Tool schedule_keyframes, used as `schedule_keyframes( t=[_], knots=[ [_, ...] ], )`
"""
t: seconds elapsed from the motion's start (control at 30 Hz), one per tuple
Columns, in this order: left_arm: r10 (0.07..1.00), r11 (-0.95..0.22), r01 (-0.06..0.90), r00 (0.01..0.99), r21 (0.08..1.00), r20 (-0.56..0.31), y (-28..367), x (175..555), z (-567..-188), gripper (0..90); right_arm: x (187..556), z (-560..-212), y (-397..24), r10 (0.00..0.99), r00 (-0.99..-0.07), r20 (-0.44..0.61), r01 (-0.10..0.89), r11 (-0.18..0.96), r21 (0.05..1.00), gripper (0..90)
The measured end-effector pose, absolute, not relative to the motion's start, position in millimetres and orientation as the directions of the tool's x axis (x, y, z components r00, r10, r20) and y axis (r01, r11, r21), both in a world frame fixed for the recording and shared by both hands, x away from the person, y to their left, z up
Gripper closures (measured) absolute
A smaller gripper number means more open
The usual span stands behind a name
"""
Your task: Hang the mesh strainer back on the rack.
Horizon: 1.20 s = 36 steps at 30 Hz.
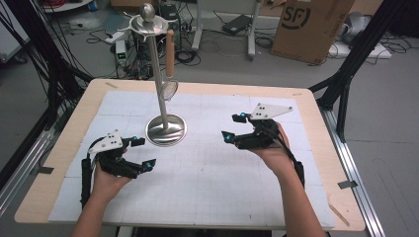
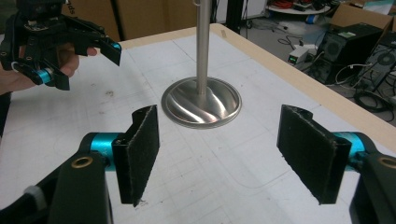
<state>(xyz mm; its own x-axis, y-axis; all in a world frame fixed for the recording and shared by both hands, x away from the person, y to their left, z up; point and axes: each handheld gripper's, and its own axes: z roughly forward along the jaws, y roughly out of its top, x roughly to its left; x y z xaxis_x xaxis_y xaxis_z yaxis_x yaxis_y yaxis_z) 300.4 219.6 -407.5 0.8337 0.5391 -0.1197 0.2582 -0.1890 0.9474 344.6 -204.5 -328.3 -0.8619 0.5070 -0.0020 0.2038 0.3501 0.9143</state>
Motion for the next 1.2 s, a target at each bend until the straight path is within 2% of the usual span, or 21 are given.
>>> schedule_keyframes(
  t=[0.3, 0.43, 1.2],
  knots=[
    [0.534, -0.191, 0.256, 0.837, 0.948, -0.119, 219, 299, -407, 9.7, 337, -345, -215, 0.521, -0.853, 0.019, 0.215, 0.318, 0.924, 26.6],
    [0.534, -0.194, 0.257, 0.837, 0.947, -0.118, 219, 299, -407, 9.7, 333, -352, -220, 0.563, -0.827, 0.012, 0.218, 0.300, 0.929, 22.0],
    [0.529, -0.195, 0.251, 0.841, 0.948, -0.113, 218, 297, -406, 9.7, 321, -380, -230, 0.574, -0.818, 0.031, 0.262, 0.324, 0.909, 20.9]
  ],
)
